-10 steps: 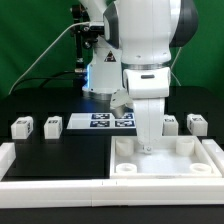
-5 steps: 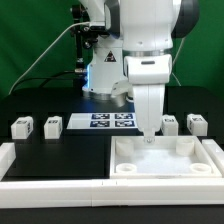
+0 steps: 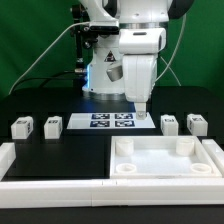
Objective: Assemble one leg
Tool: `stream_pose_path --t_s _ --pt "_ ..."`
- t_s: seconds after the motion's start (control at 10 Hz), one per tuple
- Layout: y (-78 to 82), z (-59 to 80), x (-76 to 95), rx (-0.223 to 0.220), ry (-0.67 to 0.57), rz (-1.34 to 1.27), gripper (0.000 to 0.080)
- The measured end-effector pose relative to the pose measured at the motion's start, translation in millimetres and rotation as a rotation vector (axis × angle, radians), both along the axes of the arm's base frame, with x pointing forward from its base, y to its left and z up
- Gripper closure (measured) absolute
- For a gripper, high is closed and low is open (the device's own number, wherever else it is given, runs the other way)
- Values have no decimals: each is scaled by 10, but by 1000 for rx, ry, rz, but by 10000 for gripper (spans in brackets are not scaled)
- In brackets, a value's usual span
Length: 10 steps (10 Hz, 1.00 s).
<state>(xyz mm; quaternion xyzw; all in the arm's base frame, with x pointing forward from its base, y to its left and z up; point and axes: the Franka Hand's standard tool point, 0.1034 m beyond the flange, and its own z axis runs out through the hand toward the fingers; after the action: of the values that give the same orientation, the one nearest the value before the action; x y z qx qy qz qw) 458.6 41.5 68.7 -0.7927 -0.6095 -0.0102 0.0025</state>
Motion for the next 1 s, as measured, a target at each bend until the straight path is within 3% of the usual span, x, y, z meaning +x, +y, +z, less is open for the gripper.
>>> stream_pose_path --t_s 0.6,0.8,1.0 --pt "5 -15 1 7 7 -244 151" --pt "22 -55 -55 24 22 -551 151" --pt "141 -69 -102 34 41 -828 151"
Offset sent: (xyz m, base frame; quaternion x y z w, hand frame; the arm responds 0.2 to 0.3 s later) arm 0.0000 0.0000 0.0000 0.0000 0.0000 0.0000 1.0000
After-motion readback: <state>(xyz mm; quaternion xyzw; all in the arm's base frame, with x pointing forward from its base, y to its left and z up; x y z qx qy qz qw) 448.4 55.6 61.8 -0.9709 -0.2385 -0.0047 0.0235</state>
